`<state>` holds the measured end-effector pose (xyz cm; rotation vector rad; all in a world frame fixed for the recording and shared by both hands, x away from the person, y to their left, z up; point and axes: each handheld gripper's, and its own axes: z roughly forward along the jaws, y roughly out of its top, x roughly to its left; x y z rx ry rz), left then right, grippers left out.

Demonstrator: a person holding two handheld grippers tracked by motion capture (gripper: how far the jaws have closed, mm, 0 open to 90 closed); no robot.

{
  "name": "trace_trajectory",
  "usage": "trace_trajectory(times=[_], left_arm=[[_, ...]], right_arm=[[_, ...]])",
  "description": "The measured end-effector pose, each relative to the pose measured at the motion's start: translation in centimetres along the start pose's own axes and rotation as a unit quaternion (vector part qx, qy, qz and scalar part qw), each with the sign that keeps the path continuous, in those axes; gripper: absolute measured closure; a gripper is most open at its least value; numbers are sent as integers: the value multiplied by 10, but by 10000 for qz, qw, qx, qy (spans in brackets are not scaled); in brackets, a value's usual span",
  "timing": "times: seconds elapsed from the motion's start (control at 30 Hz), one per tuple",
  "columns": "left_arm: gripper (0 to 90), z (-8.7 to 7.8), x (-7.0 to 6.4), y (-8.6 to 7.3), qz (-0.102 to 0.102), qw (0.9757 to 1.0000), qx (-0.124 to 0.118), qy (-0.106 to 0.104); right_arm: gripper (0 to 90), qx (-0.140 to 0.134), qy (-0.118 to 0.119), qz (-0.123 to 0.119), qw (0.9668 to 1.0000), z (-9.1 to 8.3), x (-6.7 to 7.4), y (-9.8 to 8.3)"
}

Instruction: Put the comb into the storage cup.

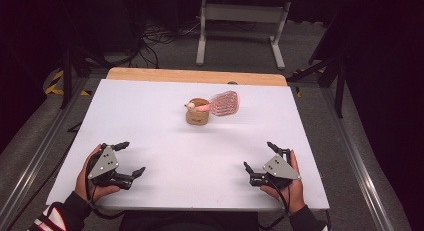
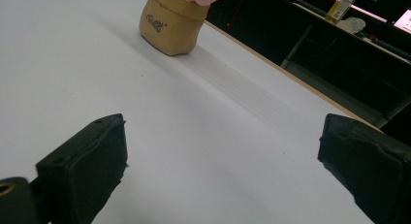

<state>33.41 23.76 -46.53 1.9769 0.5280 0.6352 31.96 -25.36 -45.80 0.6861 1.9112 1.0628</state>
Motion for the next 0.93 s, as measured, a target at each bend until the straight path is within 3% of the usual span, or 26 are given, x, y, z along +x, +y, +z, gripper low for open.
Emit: trace_trajectory(times=[0.93], left_arm=[[61, 3, 3, -1, -137, 9999, 31, 31]], right_arm=[[44, -2, -22, 12, 10000, 4, 0, 0]])
